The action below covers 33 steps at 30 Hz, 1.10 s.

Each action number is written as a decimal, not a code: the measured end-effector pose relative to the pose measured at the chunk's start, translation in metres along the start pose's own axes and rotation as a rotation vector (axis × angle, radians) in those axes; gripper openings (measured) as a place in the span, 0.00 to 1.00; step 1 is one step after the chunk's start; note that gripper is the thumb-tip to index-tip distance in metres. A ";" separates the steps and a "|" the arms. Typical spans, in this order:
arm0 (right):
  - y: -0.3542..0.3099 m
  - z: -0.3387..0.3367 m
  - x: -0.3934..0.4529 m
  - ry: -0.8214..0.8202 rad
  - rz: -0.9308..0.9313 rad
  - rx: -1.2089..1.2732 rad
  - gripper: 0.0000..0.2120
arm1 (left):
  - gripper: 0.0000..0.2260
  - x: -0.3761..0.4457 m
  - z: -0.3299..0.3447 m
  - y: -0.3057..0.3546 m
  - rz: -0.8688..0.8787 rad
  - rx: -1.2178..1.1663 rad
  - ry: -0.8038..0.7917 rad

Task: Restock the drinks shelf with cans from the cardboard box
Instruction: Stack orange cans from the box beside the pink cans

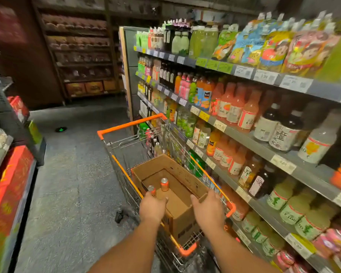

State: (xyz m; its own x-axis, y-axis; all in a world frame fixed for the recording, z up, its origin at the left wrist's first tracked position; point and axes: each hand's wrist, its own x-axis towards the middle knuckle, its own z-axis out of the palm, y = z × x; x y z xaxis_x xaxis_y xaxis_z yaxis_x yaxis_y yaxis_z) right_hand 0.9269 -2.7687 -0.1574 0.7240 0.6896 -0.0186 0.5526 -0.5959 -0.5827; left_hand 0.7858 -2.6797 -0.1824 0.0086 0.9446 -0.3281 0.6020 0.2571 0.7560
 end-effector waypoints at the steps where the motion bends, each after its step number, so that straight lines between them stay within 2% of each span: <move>1: -0.005 0.008 0.004 -0.016 -0.016 0.002 0.33 | 0.31 0.011 0.000 -0.001 -0.009 -0.021 0.011; 7: -0.026 0.050 0.048 -0.081 -0.031 -0.001 0.32 | 0.33 0.070 0.018 0.013 -0.005 -0.007 -0.002; 12: -0.032 0.082 0.111 -0.158 -0.070 -0.078 0.31 | 0.33 0.130 0.061 0.011 -0.052 0.016 -0.021; 16: -0.028 0.122 0.174 -0.287 -0.042 -0.123 0.26 | 0.31 0.183 0.099 0.009 -0.122 -0.003 0.017; 18: -0.021 0.146 0.203 -0.358 -0.137 -0.160 0.21 | 0.30 0.204 0.115 0.009 -0.185 -0.003 0.036; 20: -0.018 0.170 0.233 -0.422 -0.126 -0.162 0.21 | 0.35 0.228 0.132 0.005 -0.257 -0.022 0.058; 22: -0.014 0.203 0.261 -0.422 -0.103 -0.113 0.21 | 0.35 0.255 0.147 0.001 -0.325 -0.062 0.082; 25: -0.002 0.268 0.296 -0.409 -0.143 -0.142 0.27 | 0.28 0.302 0.166 -0.007 -0.417 -0.083 0.117; 29: -0.002 0.347 0.336 -0.460 0.012 -0.094 0.26 | 0.26 0.373 0.200 -0.037 -0.519 -0.098 0.152; 31: 0.007 0.391 0.352 -0.433 0.017 -0.100 0.30 | 0.27 0.411 0.221 -0.063 -0.564 -0.104 0.188; 33: 0.020 0.437 0.367 -0.468 0.043 -0.100 0.29 | 0.31 0.445 0.241 -0.091 -0.617 -0.095 0.234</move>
State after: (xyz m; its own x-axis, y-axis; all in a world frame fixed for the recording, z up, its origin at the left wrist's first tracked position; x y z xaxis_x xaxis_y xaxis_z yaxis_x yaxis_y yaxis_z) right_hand 1.0229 -2.3477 -0.5307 0.4959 0.7608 -0.4187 0.5795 -0.6490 -0.4929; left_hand 0.9270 -2.3323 -0.5339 -0.4952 0.6349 -0.5930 0.3674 0.7716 0.5193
